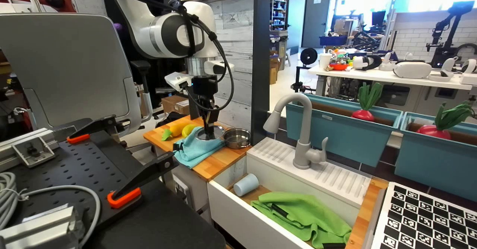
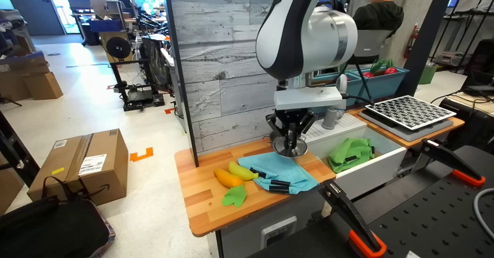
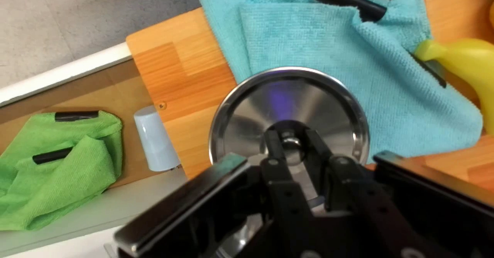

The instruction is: Cover the pot with the silver lid

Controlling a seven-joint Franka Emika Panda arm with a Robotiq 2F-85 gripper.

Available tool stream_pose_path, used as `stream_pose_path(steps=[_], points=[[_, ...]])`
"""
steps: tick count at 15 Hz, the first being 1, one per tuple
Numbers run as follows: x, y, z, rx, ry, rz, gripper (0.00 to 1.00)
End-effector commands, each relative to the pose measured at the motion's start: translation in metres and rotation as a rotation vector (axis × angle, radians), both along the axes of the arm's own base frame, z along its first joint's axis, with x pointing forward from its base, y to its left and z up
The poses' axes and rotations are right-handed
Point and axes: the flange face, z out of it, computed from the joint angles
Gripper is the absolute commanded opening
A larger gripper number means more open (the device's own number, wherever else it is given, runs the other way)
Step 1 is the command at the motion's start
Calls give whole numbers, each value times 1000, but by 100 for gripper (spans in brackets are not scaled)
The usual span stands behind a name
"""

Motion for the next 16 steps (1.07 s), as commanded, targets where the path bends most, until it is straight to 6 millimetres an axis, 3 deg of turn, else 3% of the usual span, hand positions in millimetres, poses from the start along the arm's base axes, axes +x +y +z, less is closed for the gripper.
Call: stream_pose_path(steps=[1,9,16], points=[[12,-16,19,-4,-17,7,5],[42,-26,16,-7,-57,-64,5],[60,-27,-6,-8,-18,-99,5]])
